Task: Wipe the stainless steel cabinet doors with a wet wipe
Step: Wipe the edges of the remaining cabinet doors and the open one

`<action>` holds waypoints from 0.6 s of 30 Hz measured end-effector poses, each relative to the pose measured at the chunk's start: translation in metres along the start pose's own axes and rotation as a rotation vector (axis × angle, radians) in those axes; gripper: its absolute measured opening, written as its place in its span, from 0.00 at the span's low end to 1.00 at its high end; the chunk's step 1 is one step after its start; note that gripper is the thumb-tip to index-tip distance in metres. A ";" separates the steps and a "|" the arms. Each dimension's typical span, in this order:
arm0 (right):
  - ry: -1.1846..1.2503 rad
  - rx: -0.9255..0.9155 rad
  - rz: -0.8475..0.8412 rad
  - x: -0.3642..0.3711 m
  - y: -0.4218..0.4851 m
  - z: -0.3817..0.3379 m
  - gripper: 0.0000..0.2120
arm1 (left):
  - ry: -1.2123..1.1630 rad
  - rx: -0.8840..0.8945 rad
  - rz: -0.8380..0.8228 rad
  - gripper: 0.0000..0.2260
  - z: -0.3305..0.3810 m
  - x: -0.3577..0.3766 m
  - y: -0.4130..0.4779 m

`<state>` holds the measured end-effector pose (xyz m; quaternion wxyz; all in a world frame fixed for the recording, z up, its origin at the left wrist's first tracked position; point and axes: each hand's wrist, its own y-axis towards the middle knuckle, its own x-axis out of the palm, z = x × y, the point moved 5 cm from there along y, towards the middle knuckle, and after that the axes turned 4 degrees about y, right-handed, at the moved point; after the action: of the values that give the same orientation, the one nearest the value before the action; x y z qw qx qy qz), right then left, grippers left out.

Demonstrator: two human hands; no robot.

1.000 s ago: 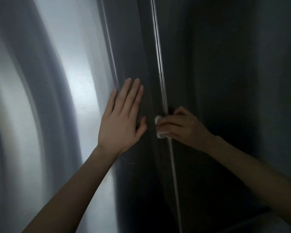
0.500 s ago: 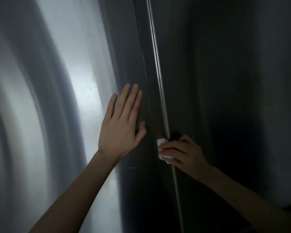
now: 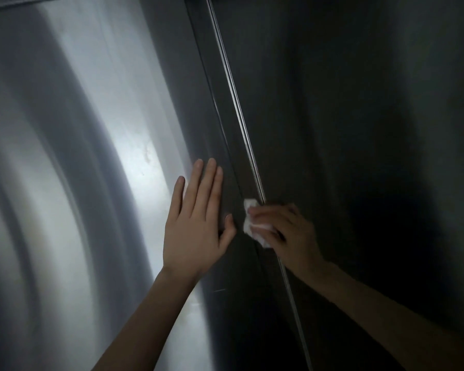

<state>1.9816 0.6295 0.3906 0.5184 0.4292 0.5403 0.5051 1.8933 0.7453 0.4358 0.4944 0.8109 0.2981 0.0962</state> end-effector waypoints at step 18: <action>-0.425 -0.405 -0.195 -0.009 -0.019 0.006 0.08 | 0.013 0.002 -0.074 0.29 0.000 0.000 -0.001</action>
<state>1.9894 0.6194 0.3730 0.7408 0.3593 0.3467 0.4493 1.8931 0.7459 0.4354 0.4948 0.7991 0.3312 0.0826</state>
